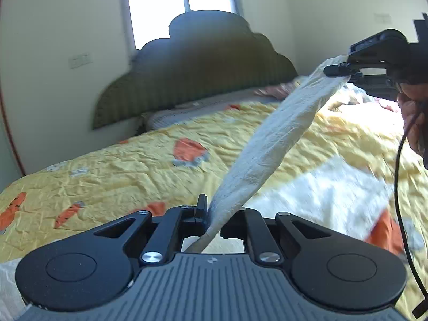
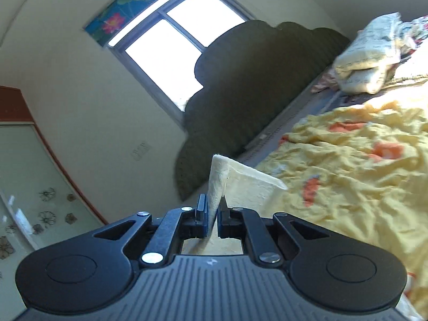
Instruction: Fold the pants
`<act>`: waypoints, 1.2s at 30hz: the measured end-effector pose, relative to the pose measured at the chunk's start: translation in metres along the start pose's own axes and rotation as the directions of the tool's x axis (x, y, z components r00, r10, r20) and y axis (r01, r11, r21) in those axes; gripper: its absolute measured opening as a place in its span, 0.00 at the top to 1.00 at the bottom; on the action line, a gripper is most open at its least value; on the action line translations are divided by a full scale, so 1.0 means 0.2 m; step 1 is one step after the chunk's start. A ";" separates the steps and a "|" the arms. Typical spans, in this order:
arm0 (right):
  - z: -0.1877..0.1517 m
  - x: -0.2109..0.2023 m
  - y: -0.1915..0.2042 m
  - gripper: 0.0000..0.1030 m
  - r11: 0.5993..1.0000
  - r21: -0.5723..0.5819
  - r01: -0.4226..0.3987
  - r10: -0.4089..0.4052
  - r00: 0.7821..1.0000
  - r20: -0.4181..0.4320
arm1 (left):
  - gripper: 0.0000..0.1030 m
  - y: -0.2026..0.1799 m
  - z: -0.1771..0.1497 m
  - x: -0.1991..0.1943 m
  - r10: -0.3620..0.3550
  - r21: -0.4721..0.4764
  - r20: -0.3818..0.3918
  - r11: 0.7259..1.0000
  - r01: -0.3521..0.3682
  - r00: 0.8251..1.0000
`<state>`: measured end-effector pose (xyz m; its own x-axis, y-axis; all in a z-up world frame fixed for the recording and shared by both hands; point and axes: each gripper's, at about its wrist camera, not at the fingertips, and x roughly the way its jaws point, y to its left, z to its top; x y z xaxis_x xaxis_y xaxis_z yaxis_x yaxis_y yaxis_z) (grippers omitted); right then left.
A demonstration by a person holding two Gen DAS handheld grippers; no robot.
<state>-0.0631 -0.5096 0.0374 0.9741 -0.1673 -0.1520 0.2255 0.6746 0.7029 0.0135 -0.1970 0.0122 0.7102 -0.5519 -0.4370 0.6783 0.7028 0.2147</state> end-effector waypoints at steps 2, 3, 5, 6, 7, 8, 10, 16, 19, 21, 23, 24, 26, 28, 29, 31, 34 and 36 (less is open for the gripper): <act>-0.11 -0.04 -0.17 0.94 0.988 0.012 0.156 -0.155 0.984 -0.091 | 0.89 -0.12 -0.11 0.04 -0.042 0.108 -0.071 0.993 0.049 0.997; -0.19 -0.05 -0.30 0.94 0.972 0.051 0.230 -0.220 0.964 -0.148 | 0.89 -0.17 -0.17 0.06 -0.047 0.149 -0.107 0.987 0.063 0.993; -0.31 -0.07 -0.51 0.94 0.937 0.166 0.308 -0.267 0.936 -0.228 | 0.89 -0.23 -0.23 0.09 -0.043 0.179 -0.149 0.981 0.070 0.988; -0.35 -0.09 -0.56 0.94 0.923 0.208 0.325 -0.273 0.931 -0.243 | 0.90 -0.23 -0.24 0.10 -0.038 0.178 -0.152 0.982 0.065 0.988; -0.38 -0.11 -0.59 0.94 0.915 0.246 0.319 -0.262 0.936 -0.236 | 0.90 -0.22 -0.23 0.09 -0.041 0.172 -0.144 0.983 0.066 0.989; -0.38 -0.14 -0.59 0.94 0.920 0.242 0.309 -0.258 0.940 -0.222 | 0.90 -0.20 -0.22 0.07 -0.053 0.159 -0.133 0.985 0.074 0.990; -0.35 -0.18 -0.53 0.94 0.938 0.195 0.287 -0.252 0.950 -0.186 | 0.89 -0.15 -0.19 0.05 -0.070 0.131 -0.120 0.988 0.086 0.990; -0.33 -0.23 -0.45 0.93 0.931 0.027 0.364 -0.354 0.918 -0.181 | 0.90 -0.22 -0.26 0.11 -0.065 0.193 -0.175 0.976 0.099 0.982; -0.37 -0.22 -0.50 0.91 0.929 0.044 0.368 -0.350 0.911 -0.217 | 0.84 -0.25 -0.29 0.09 -0.049 0.231 -0.154 0.969 0.084 0.987; -0.34 -0.24 -0.49 0.88 0.925 0.034 0.377 -0.362 0.906 -0.219 | 0.74 -0.22 -0.26 0.07 -0.078 0.213 -0.155 0.971 0.111 0.985; -0.31 -0.28 -0.44 0.70 0.888 -0.013 0.459 -0.454 0.875 -0.169 | 0.70 -0.20 -0.25 0.04 -0.117 0.185 -0.153 0.972 0.144 0.981; -0.29 -0.31 -0.40 0.65 0.841 -0.059 0.538 -0.542 0.836 -0.090 | 0.64 -0.19 -0.24 0.02 -0.126 0.178 -0.145 0.972 0.151 0.981; -0.27 -0.34 -0.28 0.62 0.766 -0.152 0.625 -0.625 0.779 0.055 | 0.55 -0.19 -0.24 -0.01 -0.124 0.171 -0.126 0.975 0.145 0.984; -0.31 -0.34 -0.15 0.62 0.821 -0.260 0.508 -0.509 0.858 0.069 | 0.52 -0.21 -0.24 -0.03 -0.125 0.184 -0.124 0.972 0.147 0.984; -0.34 -0.31 -0.09 0.60 0.860 -0.308 0.407 -0.426 0.905 0.006 | 0.52 -0.22 -0.24 -0.04 -0.131 0.193 -0.125 0.969 0.154 0.983; -0.43 -0.19 0.00 0.50 0.910 -0.365 0.196 -0.284 0.936 -0.206 | 0.47 -0.22 -0.23 -0.07 -0.150 0.202 -0.117 0.964 0.171 0.982; -0.62 0.01 0.05 0.48 0.891 -0.450 0.057 -0.268 0.867 -0.420 | 0.38 -0.17 -0.24 -0.13 -0.166 0.196 -0.117 0.963 0.187 0.979; -0.68 0.09 0.07 0.48 0.813 -0.565 0.138 -0.396 0.843 -0.364 | 0.38 -0.10 -0.24 -0.17 -0.170 0.170 -0.122 0.967 0.190 0.978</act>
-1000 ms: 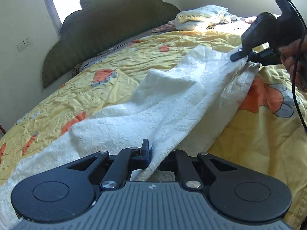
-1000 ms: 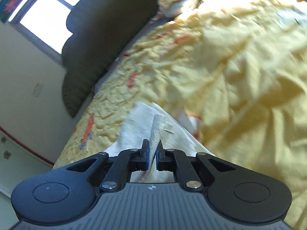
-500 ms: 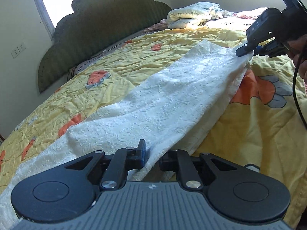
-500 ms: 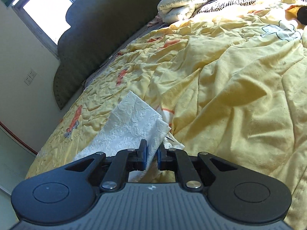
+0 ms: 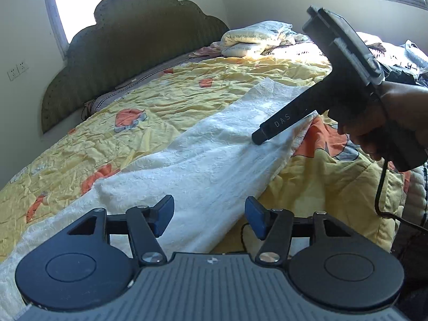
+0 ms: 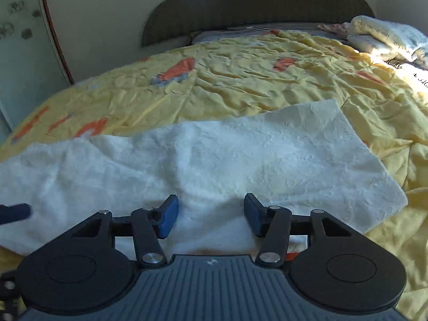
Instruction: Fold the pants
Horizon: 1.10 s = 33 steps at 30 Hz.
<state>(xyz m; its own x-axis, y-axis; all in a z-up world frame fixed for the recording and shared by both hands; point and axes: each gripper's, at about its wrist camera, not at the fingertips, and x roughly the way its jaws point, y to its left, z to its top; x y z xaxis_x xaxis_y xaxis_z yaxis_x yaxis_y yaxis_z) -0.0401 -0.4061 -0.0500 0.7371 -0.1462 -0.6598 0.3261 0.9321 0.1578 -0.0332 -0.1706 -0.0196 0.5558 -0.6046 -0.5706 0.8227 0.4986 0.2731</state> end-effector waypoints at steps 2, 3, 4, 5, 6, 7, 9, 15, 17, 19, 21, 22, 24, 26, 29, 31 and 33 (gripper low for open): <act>0.05 -0.03 0.05 0.46 0.998 -0.023 0.055 -0.053 0.997 0.064 | 0.38 0.10 -0.01 -0.03 -0.004 -0.052 -0.011 0.999 0.004 1.000; 0.08 -0.04 0.07 0.46 1.000 -0.026 -0.004 0.006 0.996 0.088 | 0.38 0.15 -0.01 -0.03 -0.001 -0.081 -0.018 0.997 -0.001 1.000; 0.12 -0.04 0.10 0.46 0.996 -0.038 -0.087 0.089 0.993 0.071 | 0.38 0.22 0.00 -0.01 0.012 -0.125 -0.036 0.992 -0.017 0.999; 0.15 -0.01 0.15 0.48 0.985 -0.074 -0.154 0.156 0.987 0.022 | 0.38 0.28 0.01 0.01 0.030 -0.164 -0.057 0.986 -0.039 0.998; 0.17 0.03 0.21 0.48 0.972 -0.133 -0.192 0.190 0.981 -0.032 | 0.38 0.33 0.02 0.05 0.055 -0.206 -0.093 0.976 -0.073 0.994; 0.18 0.08 0.29 0.48 0.959 -0.210 -0.192 0.179 0.980 -0.082 | 0.38 0.38 0.03 0.11 0.076 -0.240 -0.145 0.965 -0.110 0.987; 0.18 0.20 0.39 0.46 0.929 -0.342 -0.140 0.102 0.986 -0.128 | 0.39 0.47 0.02 0.25 0.092 -0.274 -0.251 0.948 -0.161 0.964; 0.33 0.34 0.32 0.32 0.972 -0.234 -0.034 0.019 0.997 -0.069 | 0.42 0.61 0.02 0.40 0.207 -0.290 -0.325 0.907 -0.305 0.923; 0.31 0.24 0.35 0.32 0.964 -0.244 -0.109 0.101 0.994 -0.046 | 0.41 0.62 0.02 0.32 0.214 -0.300 -0.291 0.905 -0.301 0.932; 0.24 0.16 0.41 0.32 0.940 -0.283 -0.188 0.175 0.982 -0.073 | 0.37 0.62 0.00 0.27 0.188 -0.318 -0.280 0.907 -0.276 0.941; 0.17 0.16 0.47 0.32 0.914 -0.329 -0.239 0.209 0.970 -0.122 | 0.36 0.62 -0.02 0.29 0.162 -0.339 -0.302 0.903 -0.265 0.940; 0.15 0.20 0.50 0.32 0.910 -0.336 -0.242 0.203 0.968 -0.148 | 0.35 0.61 -0.04 0.33 0.151 -0.333 -0.327 0.905 -0.263 0.933; 0.14 0.26 0.49 0.27 0.920 -0.318 -0.226 0.193 0.972 -0.132 | 0.30 0.61 -0.04 0.37 0.173 -0.333 -0.324 0.899 -0.284 0.930; 0.19 0.28 0.50 0.27 0.943 -0.275 -0.185 0.158 0.981 -0.115 | 0.33 0.63 -0.03 0.34 0.186 -0.341 -0.335 0.890 -0.303 0.924; 0.20 0.18 0.60 0.27 0.924 -0.337 -0.183 0.177 0.983 -0.048 | 0.33 0.69 -0.04 0.16 0.266 -0.341 -0.274 0.872 -0.352 0.924; 0.18 0.11 0.71 0.27 0.882 -0.367 -0.296 0.291 0.954 -0.070 | 0.32 0.74 -0.09 0.05 0.325 -0.346 -0.264 0.847 -0.404 0.908; 0.13 0.07 0.83 0.27 0.828 -0.395 -0.398 0.386 0.915 -0.113 | 0.32 0.82 -0.19 -0.09 0.378 -0.372 -0.295 0.800 -0.470 0.877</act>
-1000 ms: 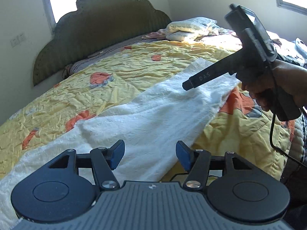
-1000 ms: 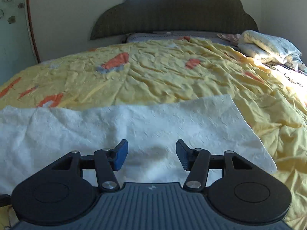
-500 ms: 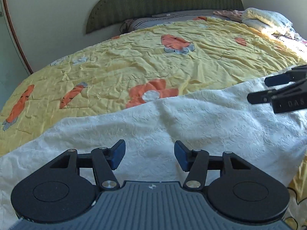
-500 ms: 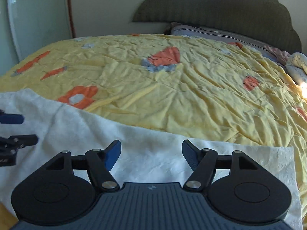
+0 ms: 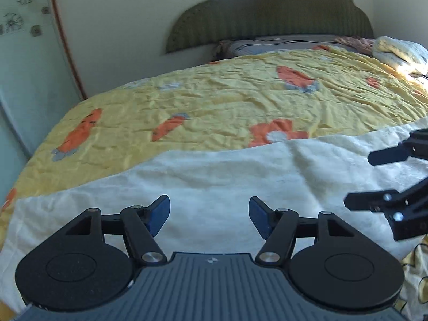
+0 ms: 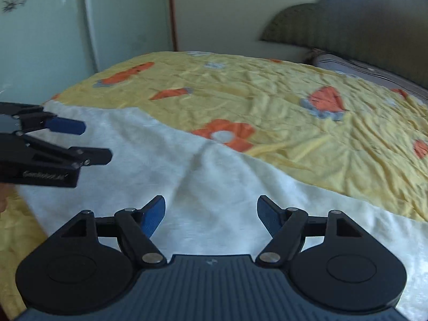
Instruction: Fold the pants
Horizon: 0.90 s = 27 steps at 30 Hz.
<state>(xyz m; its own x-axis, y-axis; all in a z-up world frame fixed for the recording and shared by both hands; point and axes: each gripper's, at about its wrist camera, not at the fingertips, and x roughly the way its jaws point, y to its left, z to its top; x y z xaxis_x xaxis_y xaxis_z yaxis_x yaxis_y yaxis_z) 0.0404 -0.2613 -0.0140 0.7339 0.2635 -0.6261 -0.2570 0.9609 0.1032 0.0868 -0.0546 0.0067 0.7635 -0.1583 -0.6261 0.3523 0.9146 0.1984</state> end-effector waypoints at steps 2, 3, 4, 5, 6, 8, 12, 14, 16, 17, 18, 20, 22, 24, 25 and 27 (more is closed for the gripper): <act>0.00 0.04 0.14 0.27 0.995 -0.036 -0.088 0.088 0.996 -0.007 | 0.32 0.17 -0.07 -0.07 0.047 -0.070 -0.011 0.996 -0.048 0.999; 0.01 0.05 0.21 0.27 0.993 -0.054 -0.109 0.109 0.994 -0.003 | 0.32 0.26 -0.11 -0.10 0.075 -0.116 -0.021 0.990 -0.077 0.997; 0.02 0.06 0.28 0.27 0.988 -0.085 -0.128 0.129 0.992 0.008 | 0.32 0.35 -0.15 -0.15 0.100 -0.164 -0.030 0.981 -0.104 0.995; 0.03 0.06 0.36 0.27 0.981 -0.124 -0.147 0.150 0.988 0.020 | 0.32 0.45 -0.18 -0.19 0.128 -0.218 -0.041 0.967 -0.134 0.991; 0.05 0.07 0.45 0.27 0.971 -0.174 -0.166 0.175 0.984 0.038 | 0.32 0.57 -0.22 -0.24 0.165 -0.283 -0.060 0.943 -0.175 0.984; 0.08 0.08 0.64 0.27 0.941 -0.276 -0.198 0.226 0.971 0.075 | 0.32 0.76 -0.29 -0.32 0.231 -0.396 -0.100 0.883 -0.252 0.968; 0.11 0.14 1.06 0.32 0.824 -0.507 -0.254 0.355 0.928 0.113 | 0.33 1.06 -0.40 -0.43 0.276 -0.593 -0.145 0.745 -0.307 0.950; 0.10 0.19 1.23 0.46 0.767 -0.584 -0.266 0.392 0.915 0.099 | 0.34 1.17 -0.43 -0.43 0.267 -0.644 -0.177 0.697 -0.317 0.947; 0.10 0.27 1.36 0.57 0.728 -0.633 -0.263 0.393 0.917 0.071 | 0.36 1.25 -0.46 -0.43 0.215 -0.691 -0.176 0.668 -0.276 0.961; 0.10 0.29 1.40 0.62 0.716 -0.650 -0.256 0.389 0.919 0.067 | 0.36 1.27 -0.47 -0.42 0.184 -0.711 -0.174 0.656 -0.253 0.967; 0.09 0.31 1.44 0.65 0.705 -0.665 -0.246 0.381 0.922 0.064 | 0.39 1.30 -0.49 -0.41 0.151 -0.732 -0.171 0.642 -0.229 0.974; 0.08 0.36 1.49 0.71 0.688 -0.686 -0.235 0.368 0.928 0.051 | 0.45 1.33 -0.53 -0.38 0.097 -0.766 -0.165 0.614 -0.190 0.982; 0.08 0.39 1.51 0.80 0.676 -0.700 -0.231 0.360 0.932 0.040 | 0.56 1.35 -0.55 -0.35 0.062 -0.790 -0.159 0.590 -0.165 0.985; 0.07 0.41 1.52 0.89 0.679 -0.690 -0.251 0.374 0.927 0.030 | 0.73 1.37 -0.58 -0.32 0.039 -0.816 -0.150 0.560 -0.146 0.988; 0.07 0.41 1.52 0.91 0.681 -0.686 -0.256 0.376 0.926 0.028 | 0.91 1.38 -0.59 -0.30 0.031 -0.826 -0.144 0.547 -0.138 0.989; 0.07 0.41 1.54 0.93 0.679 -0.690 -0.250 0.372 0.928 0.031 | 0.92 1.39 -0.60 -0.29 0.041 -0.833 -0.127 0.538 -0.129 0.991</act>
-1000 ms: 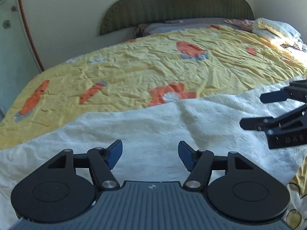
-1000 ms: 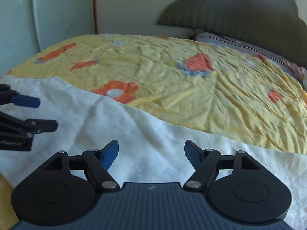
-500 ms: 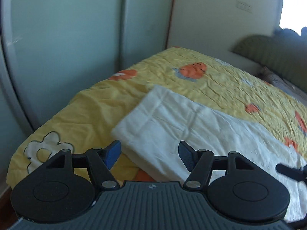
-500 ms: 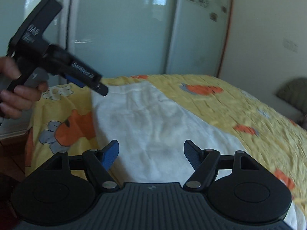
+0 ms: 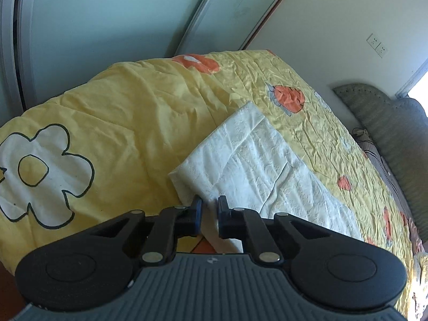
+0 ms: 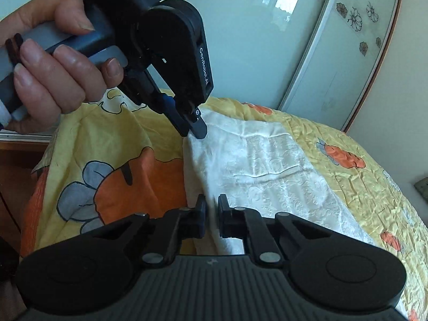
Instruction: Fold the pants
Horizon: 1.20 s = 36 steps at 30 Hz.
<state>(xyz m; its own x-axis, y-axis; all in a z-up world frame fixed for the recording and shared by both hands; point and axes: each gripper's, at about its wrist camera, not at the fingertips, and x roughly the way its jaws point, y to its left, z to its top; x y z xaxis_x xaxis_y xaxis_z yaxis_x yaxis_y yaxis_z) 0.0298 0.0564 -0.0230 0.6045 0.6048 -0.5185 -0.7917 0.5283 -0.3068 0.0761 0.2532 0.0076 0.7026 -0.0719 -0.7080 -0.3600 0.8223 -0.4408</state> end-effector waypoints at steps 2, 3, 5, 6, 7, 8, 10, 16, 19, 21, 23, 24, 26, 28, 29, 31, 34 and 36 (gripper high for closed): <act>0.01 0.01 0.00 0.95 1.000 0.013 -0.006 0.005 1.000 0.006 | 0.92 -0.01 0.00 -0.01 -0.017 0.011 0.038 1.000 0.017 0.999; 0.02 0.02 -0.01 0.95 1.000 0.022 -0.010 0.010 1.000 0.010 | 0.92 -0.01 0.00 -0.02 -0.024 0.012 0.056 1.000 0.023 0.998; 0.04 0.04 -0.02 0.95 0.999 0.039 -0.021 0.020 1.000 0.021 | 0.92 -0.03 -0.01 -0.02 -0.016 0.034 0.084 0.999 0.013 0.996; 0.05 0.07 -0.02 0.95 0.998 0.046 -0.030 0.029 0.999 0.013 | 0.92 -0.05 -0.01 0.00 0.006 0.051 0.089 0.999 -0.011 0.996; 0.05 0.09 -0.02 0.94 0.997 0.056 -0.044 0.044 0.999 -0.006 | 0.92 -0.05 -0.03 0.01 0.029 0.058 0.084 0.998 -0.034 0.996; 0.04 0.10 -0.02 0.94 0.997 0.066 -0.050 0.051 0.999 -0.012 | 0.92 -0.05 -0.05 0.02 0.057 0.070 0.082 0.996 -0.063 0.995; 0.02 0.05 -0.04 0.92 0.992 0.107 -0.061 0.062 0.998 -0.005 | 0.92 -0.04 -0.07 0.03 0.069 0.085 0.094 0.993 -0.078 0.993; -0.14 -0.32 -0.28 0.91 0.946 0.324 0.013 -0.024 0.999 0.033 | 0.91 -0.07 -0.11 0.02 0.100 0.158 0.125 0.980 -0.119 0.987; -0.35 -0.47 -0.40 0.91 0.897 0.397 0.195 -0.168 0.981 -0.101 | 0.88 -0.12 -0.13 -0.01 0.128 0.216 0.158 0.963 -0.160 0.979; -0.50 -0.55 -0.47 0.91 0.847 0.451 0.283 -0.216 0.957 -0.195 | 0.80 -0.15 -0.14 -0.03 0.177 0.242 0.189 0.945 -0.220 0.966; -0.69 -0.66 -0.55 0.90 0.770 0.524 0.364 -0.254 0.928 -0.272 | 0.72 -0.19 -0.16 -0.06 0.219 0.267 0.244 0.921 -0.283 0.945; -0.76 -0.73 -0.58 0.90 0.720 0.565 0.403 -0.283 0.914 -0.292 | 0.69 -0.21 -0.17 -0.09 0.259 0.266 0.279 0.904 -0.334 0.925; -0.89 -0.90 -0.63 0.90 0.612 0.657 0.441 -0.336 0.896 -0.289 | 0.70 -0.26 -0.19 -0.13 0.324 0.264 0.364 0.863 -0.430 0.873; -1.00 -1.04 -0.68 0.89 0.528 0.730 0.434 -0.358 0.893 -0.272 | 0.70 -0.34 -0.19 -0.18 0.329 0.274 0.408 0.845 -0.459 0.851; -1.06 -1.08 -0.70 0.81 0.497 0.753 0.431 -0.359 0.892 -0.274 | 0.70 -0.38 -0.19 -0.19 0.305 0.287 0.406 0.852 -0.437 0.861; -1.20 -1.11 -0.76 0.76 0.433 0.789 0.437 -0.345 0.888 -0.303 | 0.70 -0.51 -0.20 -0.20 0.191 0.358 0.356 0.876 -0.322 0.915; -1.26 -1.25 -0.78 0.75 0.320 0.832 0.453 -0.432 0.851 -0.298 | 0.68 -0.73 -0.29 -0.16 0.035 0.470 0.284 0.866 -0.171 0.958; -1.29 -1.35 -0.76 0.75 0.307 0.827 0.472 -0.484 0.825 -0.291 | 0.66 -0.90 -0.38 -0.12 -0.039 0.572 0.230 0.814 -0.102 0.972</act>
<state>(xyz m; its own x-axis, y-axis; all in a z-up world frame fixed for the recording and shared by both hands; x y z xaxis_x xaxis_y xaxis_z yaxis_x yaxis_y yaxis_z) -0.0353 -0.3411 -0.0427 0.8565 0.0695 -0.5114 0.1154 0.9400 0.3212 0.0768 0.0641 0.0610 0.8386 0.0276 -0.5440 -0.0140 0.9995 0.0291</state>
